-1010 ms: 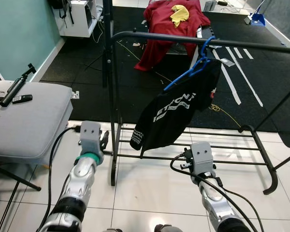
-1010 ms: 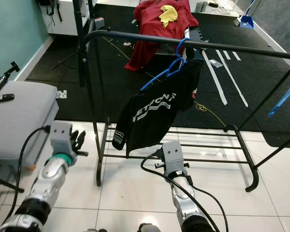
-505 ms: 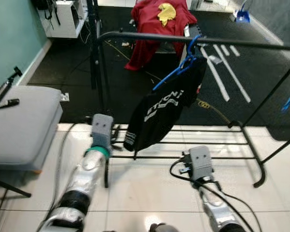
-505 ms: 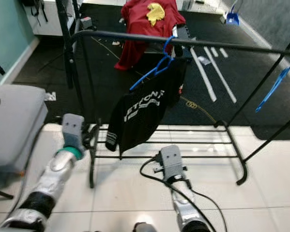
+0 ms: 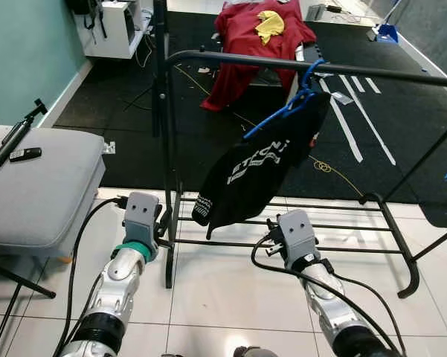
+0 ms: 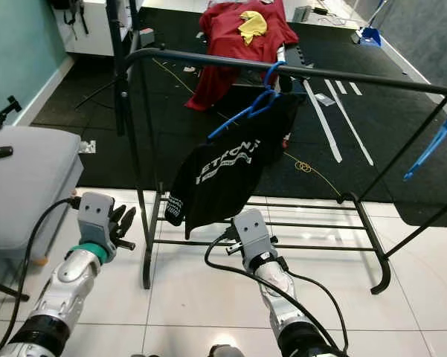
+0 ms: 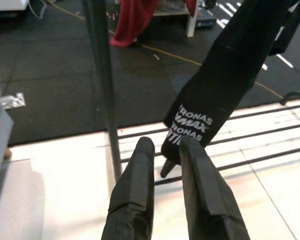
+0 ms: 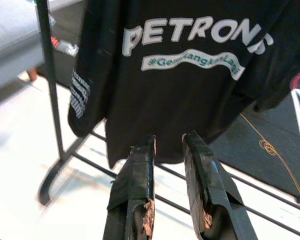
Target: Hang hanger
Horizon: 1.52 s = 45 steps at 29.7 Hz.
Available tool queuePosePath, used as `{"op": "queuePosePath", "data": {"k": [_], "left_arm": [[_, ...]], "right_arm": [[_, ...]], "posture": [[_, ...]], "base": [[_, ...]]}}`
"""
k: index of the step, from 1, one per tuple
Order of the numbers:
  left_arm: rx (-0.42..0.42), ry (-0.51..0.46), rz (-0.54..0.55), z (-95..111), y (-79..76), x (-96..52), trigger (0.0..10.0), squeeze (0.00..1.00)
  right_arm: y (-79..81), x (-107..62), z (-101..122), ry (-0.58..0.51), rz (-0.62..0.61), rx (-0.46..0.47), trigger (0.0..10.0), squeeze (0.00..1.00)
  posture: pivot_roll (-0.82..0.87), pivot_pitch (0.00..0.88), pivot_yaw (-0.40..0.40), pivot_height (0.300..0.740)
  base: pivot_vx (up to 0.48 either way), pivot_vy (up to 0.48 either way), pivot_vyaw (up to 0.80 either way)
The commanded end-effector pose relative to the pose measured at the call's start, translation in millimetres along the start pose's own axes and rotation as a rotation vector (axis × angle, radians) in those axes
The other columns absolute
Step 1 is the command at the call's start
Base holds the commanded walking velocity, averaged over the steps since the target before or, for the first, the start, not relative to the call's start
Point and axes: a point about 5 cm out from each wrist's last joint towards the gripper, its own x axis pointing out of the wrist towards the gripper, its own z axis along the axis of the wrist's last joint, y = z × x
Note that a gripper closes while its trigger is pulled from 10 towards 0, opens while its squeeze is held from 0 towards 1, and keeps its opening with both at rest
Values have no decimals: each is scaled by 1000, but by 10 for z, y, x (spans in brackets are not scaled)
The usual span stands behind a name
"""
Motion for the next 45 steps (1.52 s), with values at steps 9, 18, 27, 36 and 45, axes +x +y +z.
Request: {"op": "queuePosePath", "data": {"k": [9, 18, 27, 36, 45], "left_arm": [[52, -27, -107, 149, -158, 76, 10000, 0], [42, -21, -77, 74, -151, 34, 10000, 0], [14, -17, -32, 79, -102, 10, 10000, 0], [-26, 76, 146, -39, 102, -12, 10000, 0], [-29, 55, 129, -3, 38, -6, 10000, 0]], "right_arm": [[123, -97, -97, 16, 53, 19, 10000, 0], [88, -82, -112, 42, 38, 34, 10000, 0], [141, -48, -112, 63, 48, 32, 10000, 0], [126, -92, -200, 120, 96, 61, 10000, 0], [268, -70, -190, 125, 138, 46, 10000, 0]], "posture": [[-89, 0, 18, 740], [-78, 0, 8, 740], [-80, 0, 14, 740], [-76, 0, 8, 740], [-70, 0, 6, 740]], "base": [[0, 0, 0], [0, 0, 0], [0, 0, 0], [0, 0, 0], [0, 0, 0]]}}
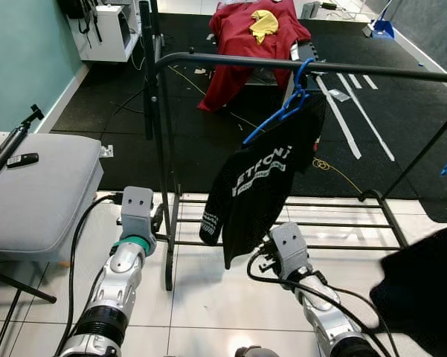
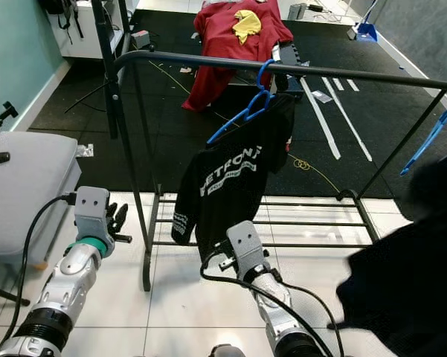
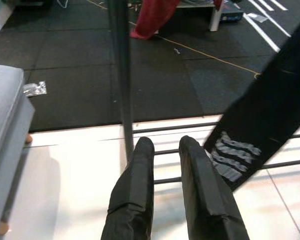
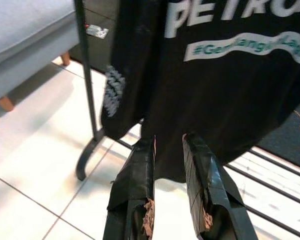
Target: Hang hanger
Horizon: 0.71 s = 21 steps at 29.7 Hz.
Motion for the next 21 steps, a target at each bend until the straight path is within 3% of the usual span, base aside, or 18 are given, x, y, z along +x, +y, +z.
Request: {"op": "queuePosePath", "data": {"k": [1, 10, 21], "left_arm": [[11, 18, -18, -37, -39, -19, 10000, 0], [2, 21, 26, -37, 80, -29, 10000, 0], [-17, 33, 85, -52, 221, -35, 10000, 0]], "right_arm": [[25, -16, -77, 47, -8, 2, 10000, 0], [-73, 56, -46, 64, -80, 112, 10000, 0], [-71, 118, 12, 56, -78, 119, 10000, 0]], "posture": [[-67, 0, 4, 740], [-29, 0, -7, 740], [-20, 0, -15, 740]], "base": [[0, 0, 0], [0, 0, 0], [0, 0, 0]]}}
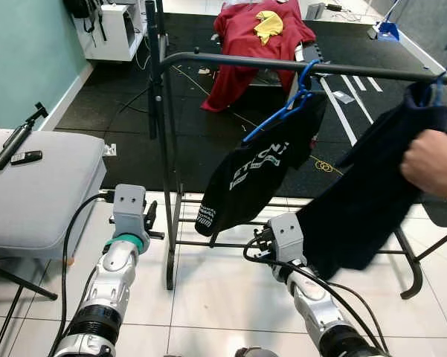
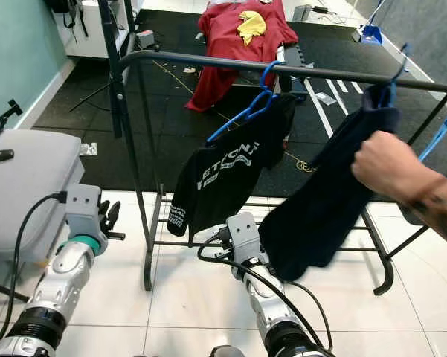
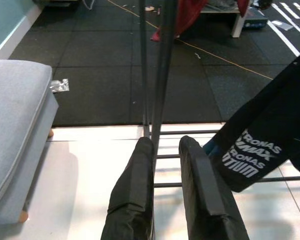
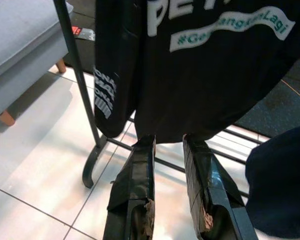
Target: Hang hanger
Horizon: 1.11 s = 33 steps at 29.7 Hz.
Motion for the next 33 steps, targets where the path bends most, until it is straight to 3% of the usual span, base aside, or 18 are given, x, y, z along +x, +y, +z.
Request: {"op": "queuePosePath", "data": {"k": [1, 8, 18, 33], "left_arm": [[-12, 40, 3, -86, -9, -24, 10000, 0], [-56, 71, 15, -157, -27, -26, 10000, 0], [-51, 70, 3, -138, -2, -10, 10000, 0], [-57, 82, -74, -170, -160, -4, 10000, 0]], "right_arm": [[-7, -10, -47, 28, -9, 18, 10000, 0], [3, -10, -70, 38, -22, 48, 10000, 0], [-17, -53, -166, 84, -54, 84, 10000, 0], [-158, -86, -184, 89, -127, 119, 10000, 0]], "posture": [[-18, 0, -14, 740], [-5, 0, -14, 740], [5, 0, -14, 740], [-41, 0, -8, 740]], "base": [[0, 0, 0], [0, 0, 0], [0, 0, 0], [0, 0, 0]]}}
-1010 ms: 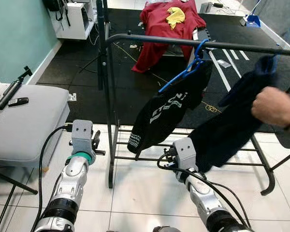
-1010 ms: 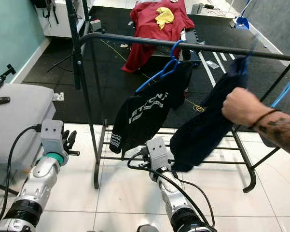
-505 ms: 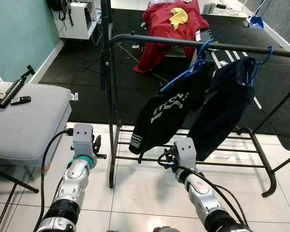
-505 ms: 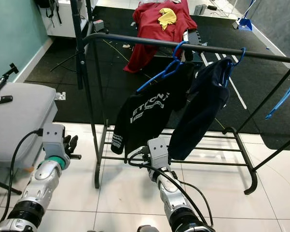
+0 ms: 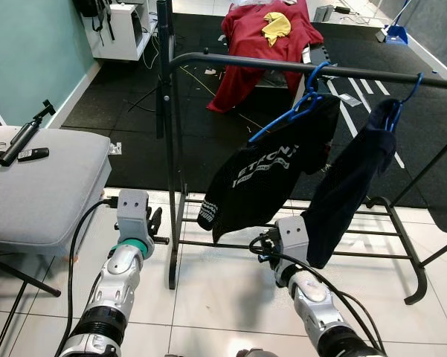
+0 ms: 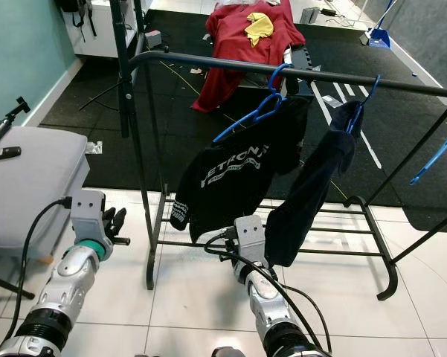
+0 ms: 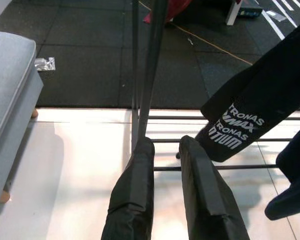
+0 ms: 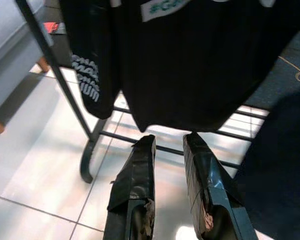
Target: Hang hanger
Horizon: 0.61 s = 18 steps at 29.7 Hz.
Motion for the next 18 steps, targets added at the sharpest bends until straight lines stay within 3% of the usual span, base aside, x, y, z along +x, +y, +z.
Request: {"op": "queuePosePath", "data": {"k": [1, 7, 16, 18], "left_arm": [[-6, 7, -17, -9, -41, 15, 10000, 0], [15, -18, -75, 49, -96, 40, 10000, 0], [-3, -24, -77, 79, -129, 59, 10000, 0], [-10, -36, -88, 101, -161, 63, 10000, 0]], "right_arm": [[-30, -19, -39, 16, -18, 10, 10000, 0], [-45, -37, -6, -28, -30, -5, 10000, 0], [-99, -39, 109, -112, -64, 10, 10000, 0], [-112, -40, 217, -189, -65, -5, 10000, 0]], "posture": [[-48, 0, -4, 740], [-77, 0, 8, 740], [-78, 0, 17, 740], [-77, 0, 17, 740]], "base": [[0, 0, 0], [0, 0, 0], [0, 0, 0], [0, 0, 0]]}}
